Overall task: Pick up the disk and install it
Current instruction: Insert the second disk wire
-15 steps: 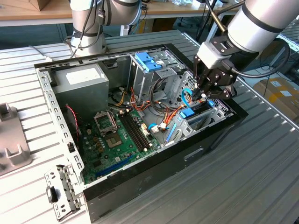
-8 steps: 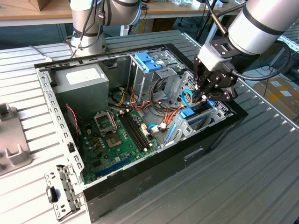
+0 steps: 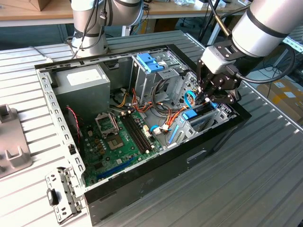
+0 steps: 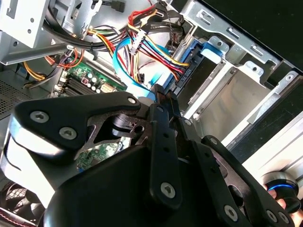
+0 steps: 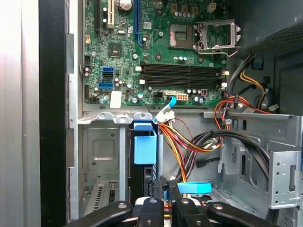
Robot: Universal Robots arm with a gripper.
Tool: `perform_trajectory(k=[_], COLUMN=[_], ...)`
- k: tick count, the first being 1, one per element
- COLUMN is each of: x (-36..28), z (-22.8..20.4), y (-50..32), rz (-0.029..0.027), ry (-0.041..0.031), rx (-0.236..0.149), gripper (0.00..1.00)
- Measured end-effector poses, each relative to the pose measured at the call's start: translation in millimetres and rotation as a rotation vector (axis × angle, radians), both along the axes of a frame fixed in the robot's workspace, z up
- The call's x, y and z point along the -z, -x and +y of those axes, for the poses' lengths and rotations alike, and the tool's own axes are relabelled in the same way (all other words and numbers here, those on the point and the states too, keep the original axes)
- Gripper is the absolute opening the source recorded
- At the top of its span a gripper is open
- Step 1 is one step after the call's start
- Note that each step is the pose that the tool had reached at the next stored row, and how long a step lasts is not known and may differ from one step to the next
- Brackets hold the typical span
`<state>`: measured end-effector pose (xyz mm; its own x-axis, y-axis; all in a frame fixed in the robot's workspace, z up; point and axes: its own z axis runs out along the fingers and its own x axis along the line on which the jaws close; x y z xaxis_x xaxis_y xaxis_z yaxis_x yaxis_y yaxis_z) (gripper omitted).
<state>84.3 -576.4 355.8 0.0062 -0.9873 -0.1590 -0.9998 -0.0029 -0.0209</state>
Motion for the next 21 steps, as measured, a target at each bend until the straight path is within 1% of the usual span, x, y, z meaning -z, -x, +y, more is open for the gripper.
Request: perform_trajectory(k=[16,18,21], x=[2.0,2.1,2.6], z=[-0.9,-1.7,-4.1], y=[-0.8,-3.2,-4.0], rz=[0.0,0.0001,0.0], ry=[-0.0003,0.0,0.0007], rx=[0.0,0.0,0.0], gripper=[0.16,0.16,0.16])
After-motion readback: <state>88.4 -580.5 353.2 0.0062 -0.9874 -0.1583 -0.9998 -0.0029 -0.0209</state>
